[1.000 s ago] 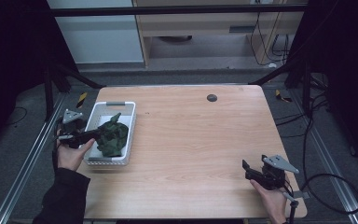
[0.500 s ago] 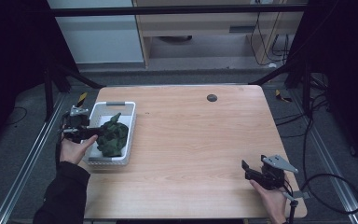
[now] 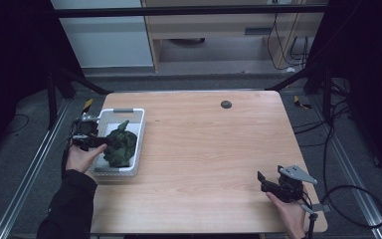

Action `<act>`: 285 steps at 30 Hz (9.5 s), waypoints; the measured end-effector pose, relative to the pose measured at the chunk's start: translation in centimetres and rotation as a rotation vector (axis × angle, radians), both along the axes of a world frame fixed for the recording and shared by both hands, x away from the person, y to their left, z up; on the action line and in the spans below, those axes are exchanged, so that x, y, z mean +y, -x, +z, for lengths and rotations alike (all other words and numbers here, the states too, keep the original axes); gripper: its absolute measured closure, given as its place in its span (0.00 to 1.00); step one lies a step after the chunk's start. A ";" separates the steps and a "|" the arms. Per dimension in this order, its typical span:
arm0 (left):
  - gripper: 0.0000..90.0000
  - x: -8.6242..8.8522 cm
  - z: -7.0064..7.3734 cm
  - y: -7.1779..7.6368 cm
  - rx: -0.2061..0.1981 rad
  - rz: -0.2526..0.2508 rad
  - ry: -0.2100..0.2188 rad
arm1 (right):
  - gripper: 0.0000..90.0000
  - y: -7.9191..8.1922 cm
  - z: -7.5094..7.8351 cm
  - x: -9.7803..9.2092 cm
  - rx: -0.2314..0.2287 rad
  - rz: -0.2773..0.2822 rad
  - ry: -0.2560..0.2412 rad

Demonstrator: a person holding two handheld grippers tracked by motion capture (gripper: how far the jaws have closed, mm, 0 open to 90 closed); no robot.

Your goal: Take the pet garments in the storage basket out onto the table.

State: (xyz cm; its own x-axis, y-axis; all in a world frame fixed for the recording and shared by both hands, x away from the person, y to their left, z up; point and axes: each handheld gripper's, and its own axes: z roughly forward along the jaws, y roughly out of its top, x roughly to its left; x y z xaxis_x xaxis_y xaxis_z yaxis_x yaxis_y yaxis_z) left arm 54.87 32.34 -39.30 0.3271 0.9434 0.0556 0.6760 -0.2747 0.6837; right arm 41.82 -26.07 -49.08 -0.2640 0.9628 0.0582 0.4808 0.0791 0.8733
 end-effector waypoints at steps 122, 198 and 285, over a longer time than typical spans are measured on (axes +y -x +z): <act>0.83 -4.2 9.4 4.5 -0.063 -0.248 -0.072 | 0.21 -0.2 -0.3 0.3 0.023 0.029 0.022; 0.83 -19.4 6.6 3.5 0.021 -0.690 -0.149 | 0.21 -0.2 -0.3 0.3 0.019 0.035 0.018; 0.42 -22.6 -0.7 3.9 0.106 -0.795 -0.119 | 0.20 -0.3 -0.3 0.5 0.027 0.043 0.022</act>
State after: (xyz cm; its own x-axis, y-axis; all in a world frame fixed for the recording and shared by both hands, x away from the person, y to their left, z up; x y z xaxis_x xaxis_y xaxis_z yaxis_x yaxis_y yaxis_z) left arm 50.99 9.74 -40.04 0.9062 0.4166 0.0719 0.3079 -0.7668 0.5632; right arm 42.10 -25.57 -49.40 -0.3034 0.9518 0.0446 0.5002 0.1192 0.8577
